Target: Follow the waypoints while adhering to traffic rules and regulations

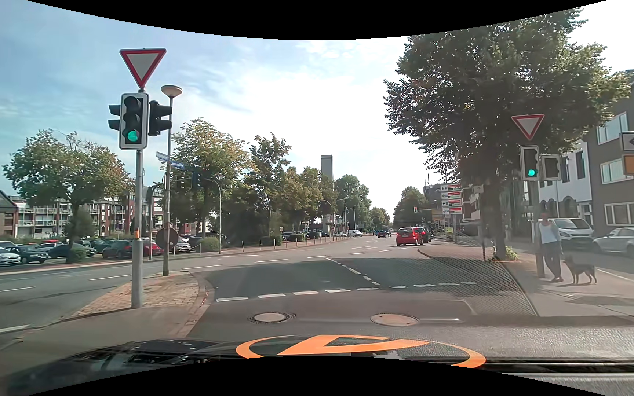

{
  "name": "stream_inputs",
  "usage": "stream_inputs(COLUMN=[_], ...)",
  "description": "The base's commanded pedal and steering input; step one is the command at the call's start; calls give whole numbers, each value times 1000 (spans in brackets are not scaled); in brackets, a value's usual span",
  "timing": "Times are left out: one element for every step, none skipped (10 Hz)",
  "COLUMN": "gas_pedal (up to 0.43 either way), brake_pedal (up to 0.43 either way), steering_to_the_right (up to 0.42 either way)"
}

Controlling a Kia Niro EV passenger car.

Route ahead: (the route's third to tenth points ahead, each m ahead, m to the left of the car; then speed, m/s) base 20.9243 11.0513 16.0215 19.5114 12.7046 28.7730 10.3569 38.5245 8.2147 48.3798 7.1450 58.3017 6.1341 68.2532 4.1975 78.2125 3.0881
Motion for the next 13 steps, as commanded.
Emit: stream_inputs(gas_pedal=[98,98,98,98,98,98,87,67,59,59,59,59,59], brake_pedal=[0,0,0,0,0,0,0,0,0,0,0,0,0], steering_to_the_right=[-64,-68,-73,-74,-75,-75,-76,-80,-84,-88,-91,-94,-97])
